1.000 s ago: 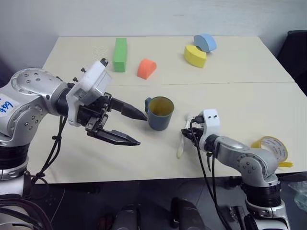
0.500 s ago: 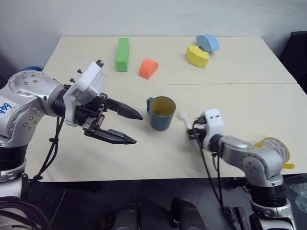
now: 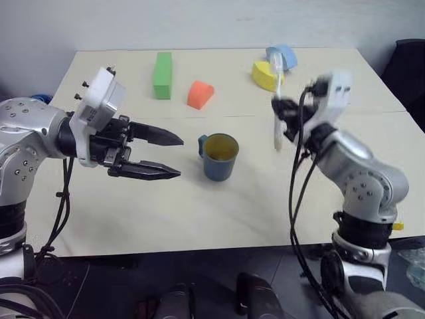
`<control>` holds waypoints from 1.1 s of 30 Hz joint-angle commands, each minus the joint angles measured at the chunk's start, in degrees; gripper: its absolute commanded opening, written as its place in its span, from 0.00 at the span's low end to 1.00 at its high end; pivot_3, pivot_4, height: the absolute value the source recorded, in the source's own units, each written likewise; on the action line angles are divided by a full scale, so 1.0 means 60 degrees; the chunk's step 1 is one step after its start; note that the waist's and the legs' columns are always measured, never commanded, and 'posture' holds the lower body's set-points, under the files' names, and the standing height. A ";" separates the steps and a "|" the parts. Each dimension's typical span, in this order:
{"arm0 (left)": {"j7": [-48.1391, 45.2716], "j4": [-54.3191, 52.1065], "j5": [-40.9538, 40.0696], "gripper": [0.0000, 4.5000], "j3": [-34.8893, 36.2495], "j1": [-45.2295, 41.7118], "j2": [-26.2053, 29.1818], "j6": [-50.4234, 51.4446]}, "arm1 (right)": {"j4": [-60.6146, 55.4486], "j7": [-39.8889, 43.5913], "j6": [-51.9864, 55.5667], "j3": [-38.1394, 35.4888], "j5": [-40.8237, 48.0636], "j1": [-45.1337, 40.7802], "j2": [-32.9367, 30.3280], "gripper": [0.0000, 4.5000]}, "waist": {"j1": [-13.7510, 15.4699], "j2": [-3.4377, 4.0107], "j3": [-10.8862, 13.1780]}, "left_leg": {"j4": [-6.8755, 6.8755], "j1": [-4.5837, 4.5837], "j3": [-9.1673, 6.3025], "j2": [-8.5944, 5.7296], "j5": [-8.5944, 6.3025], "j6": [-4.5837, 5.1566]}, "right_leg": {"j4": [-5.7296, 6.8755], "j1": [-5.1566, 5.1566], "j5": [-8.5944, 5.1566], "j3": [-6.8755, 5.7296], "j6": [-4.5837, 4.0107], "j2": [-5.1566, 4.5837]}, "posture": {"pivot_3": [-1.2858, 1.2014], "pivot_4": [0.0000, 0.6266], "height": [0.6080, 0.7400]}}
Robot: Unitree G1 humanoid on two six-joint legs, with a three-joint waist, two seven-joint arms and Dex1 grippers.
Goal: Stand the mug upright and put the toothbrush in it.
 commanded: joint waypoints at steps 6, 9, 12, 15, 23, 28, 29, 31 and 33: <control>0.0733 0.0118 -0.0053 0.71 0.0900 0.0317 0.0196 0.0053 | 0.1409 0.1290 -0.2330 0.1844 -0.1183 -0.0434 0.1309 0.03 | -0.0020 0.0000 0.0000 | 0.0011 -0.0010 -0.0004 -0.0003 0.0000 0.0000 | 0.0001 -0.0001 0.0000 -0.0004 0.0000 0.0000 | 0.52 0.24 1.00; 0.0865 0.0031 -0.0134 0.71 0.0960 0.0313 0.0218 0.0132 | 0.1839 0.1540 -0.2887 0.2175 -0.1469 -0.0271 0.1716 0.03 | -0.0043 0.0000 0.0000 | 0.0010 -0.0009 -0.0003 -0.0002 0.0001 -0.0001 | 0.0004 -0.0002 0.0000 -0.0004 0.0000 0.0000 | 0.52 0.24 1.00; 0.0964 -0.0088 -0.0224 0.71 0.1010 0.0323 0.0273 0.0245 | 0.1922 0.1808 -0.3098 0.2630 -0.1615 0.0004 0.2119 0.03 | -0.0066 0.0000 0.0000 | 0.0008 -0.0007 -0.0003 -0.0002 0.0001 -0.0002 | 0.0007 -0.0003 0.0000 -0.0005 0.0000 0.0000 | 0.52 0.24 1.00; 0.0957 -0.0066 -0.0179 0.71 0.0992 0.0302 0.0382 0.0266 | 0.1699 0.1828 -0.3113 0.2795 -0.1693 0.0362 0.2272 0.19 | -0.0088 0.0001 0.0001 | 0.0007 -0.0007 -0.0004 -0.0002 0.0001 -0.0002 | 0.0008 -0.0004 0.0000 -0.0006 0.0000 0.0000 | 0.52 0.24 1.00; 0.1085 0.0289 -0.0148 0.71 0.0747 -0.0019 0.0217 0.0193 | 0.0271 0.1996 -0.3168 0.2674 -0.2006 0.1403 0.1722 0.71 | -0.0052 0.0002 0.0001 | 0.0009 -0.0007 -0.0005 -0.0002 -0.0001 -0.0006 | 0.0009 -0.0004 0.0000 -0.0004 0.0000 0.0000 | 0.52 0.24 1.00; 0.1063 0.0458 -0.0031 0.71 0.0575 -0.0163 0.0032 0.0030 | -0.0758 0.2141 -0.2543 0.2252 -0.1708 0.1666 0.0839 0.99 | -0.0052 0.0002 0.0002 | 0.0009 -0.0006 -0.0002 -0.0002 -0.0002 -0.0007 | 0.0008 -0.0004 -0.0001 -0.0003 0.0001 0.0000 | 0.52 0.24 1.00; 0.1013 0.0526 0.0015 0.71 0.0564 -0.0157 0.0020 -0.0032 | -0.1079 0.2428 -0.2132 0.1983 -0.1270 0.1628 0.0411 0.99 | -0.0046 0.0002 0.0002 | 0.0009 -0.0006 -0.0001 -0.0002 -0.0002 -0.0007 | 0.0009 -0.0004 0.0000 -0.0001 0.0001 0.0000 | 0.52 0.24 1.00; 0.0896 0.0723 0.0139 0.71 0.0539 -0.0110 0.0029 -0.0188 | -0.1712 0.3324 -0.0837 0.1100 0.0148 0.1520 -0.0964 0.99 | 0.0000 0.0011 0.0007 | 0.0010 -0.0006 0.0000 -0.0003 -0.0002 -0.0007 | 0.0008 -0.0004 0.0000 0.0002 0.0001 0.0000 | 0.52 0.24 1.00; 0.0773 0.0876 0.0269 0.71 0.0536 -0.0019 0.0087 -0.0360 | -0.1972 0.4472 0.0678 0.0000 0.1983 0.1554 -0.2882 0.99 | 0.0093 0.0006 0.0013 | 0.0018 -0.0017 -0.0008 -0.0006 -0.0003 -0.0004 | 0.0002 -0.0004 0.0000 0.0000 0.0001 -0.0001 | 0.52 0.24 1.00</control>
